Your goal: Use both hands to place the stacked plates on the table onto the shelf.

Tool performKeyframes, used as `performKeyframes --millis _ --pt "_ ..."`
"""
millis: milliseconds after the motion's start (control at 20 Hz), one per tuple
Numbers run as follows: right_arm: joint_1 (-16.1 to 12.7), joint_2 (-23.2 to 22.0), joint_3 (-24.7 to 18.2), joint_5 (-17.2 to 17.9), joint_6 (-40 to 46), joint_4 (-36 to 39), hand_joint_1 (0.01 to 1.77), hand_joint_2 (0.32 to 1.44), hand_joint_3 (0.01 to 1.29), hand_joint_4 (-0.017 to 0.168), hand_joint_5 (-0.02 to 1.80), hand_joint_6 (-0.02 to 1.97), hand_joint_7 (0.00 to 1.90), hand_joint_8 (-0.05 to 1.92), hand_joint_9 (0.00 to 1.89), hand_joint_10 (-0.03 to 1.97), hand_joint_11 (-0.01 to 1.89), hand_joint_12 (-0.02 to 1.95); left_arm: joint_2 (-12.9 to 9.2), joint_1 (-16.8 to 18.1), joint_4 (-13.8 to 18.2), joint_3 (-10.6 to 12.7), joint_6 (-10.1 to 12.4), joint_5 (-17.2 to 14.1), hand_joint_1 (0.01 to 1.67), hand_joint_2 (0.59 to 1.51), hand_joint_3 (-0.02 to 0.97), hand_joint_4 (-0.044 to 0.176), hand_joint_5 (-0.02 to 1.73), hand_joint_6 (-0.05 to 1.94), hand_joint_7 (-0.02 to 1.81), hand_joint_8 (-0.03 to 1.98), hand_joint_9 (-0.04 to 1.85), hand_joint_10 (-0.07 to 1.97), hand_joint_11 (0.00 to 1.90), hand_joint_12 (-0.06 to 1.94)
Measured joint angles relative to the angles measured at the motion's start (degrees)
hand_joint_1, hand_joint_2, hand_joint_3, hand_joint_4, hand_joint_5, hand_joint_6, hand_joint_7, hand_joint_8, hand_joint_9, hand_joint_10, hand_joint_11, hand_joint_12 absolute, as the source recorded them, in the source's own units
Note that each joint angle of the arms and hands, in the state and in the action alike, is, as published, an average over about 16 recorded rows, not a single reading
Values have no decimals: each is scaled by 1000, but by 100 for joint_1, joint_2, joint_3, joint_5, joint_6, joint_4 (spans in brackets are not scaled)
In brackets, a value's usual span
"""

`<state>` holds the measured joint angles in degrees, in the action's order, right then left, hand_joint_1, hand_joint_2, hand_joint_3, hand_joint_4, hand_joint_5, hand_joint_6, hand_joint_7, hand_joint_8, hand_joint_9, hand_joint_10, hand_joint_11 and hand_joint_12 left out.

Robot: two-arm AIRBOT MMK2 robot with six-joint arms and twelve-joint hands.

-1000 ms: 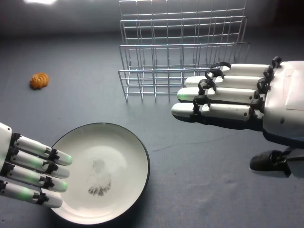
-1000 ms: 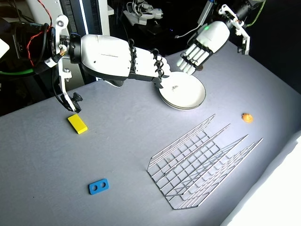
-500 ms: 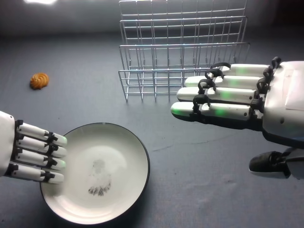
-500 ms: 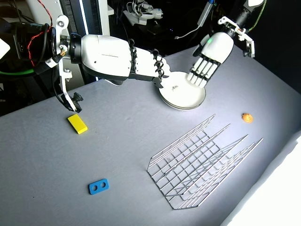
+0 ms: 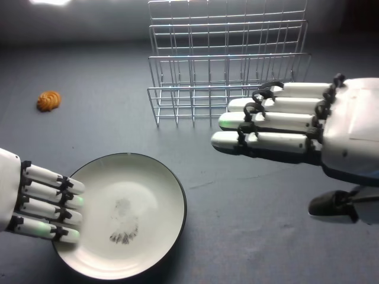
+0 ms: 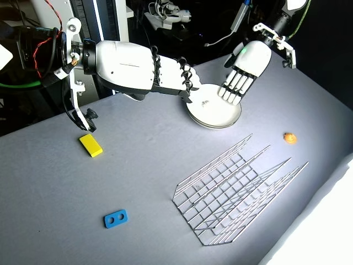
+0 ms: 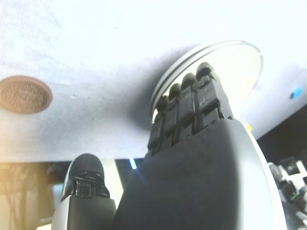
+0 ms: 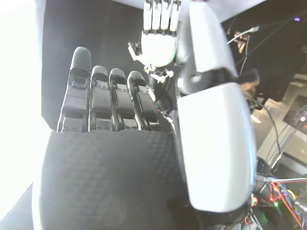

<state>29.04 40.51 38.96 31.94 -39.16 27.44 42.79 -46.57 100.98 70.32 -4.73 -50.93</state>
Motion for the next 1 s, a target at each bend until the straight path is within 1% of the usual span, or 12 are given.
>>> performKeyframes --millis 500,750,1000 --pt "-231 368 16 -515 -134 101 1181 1025 17 1 48 17 18 14 22 5 21 612 50 -229 -63 -93 17 3 19 1185 16 -7 -1 -15 42 8 26 6 17 -4" --pt "-264 609 84 -615 -265 120 1188 1025 17 2 47 16 18 14 22 5 21 603 76 -323 -189 -249 29 106 21 1185 16 -9 -3 -16 36 7 23 6 18 3" --pt "-281 959 269 -668 -522 114 1186 1027 17 2 44 17 19 14 20 5 21 574 87 -377 -368 -443 40 221 21 1185 16 -8 1 -14 34 9 24 6 19 10"
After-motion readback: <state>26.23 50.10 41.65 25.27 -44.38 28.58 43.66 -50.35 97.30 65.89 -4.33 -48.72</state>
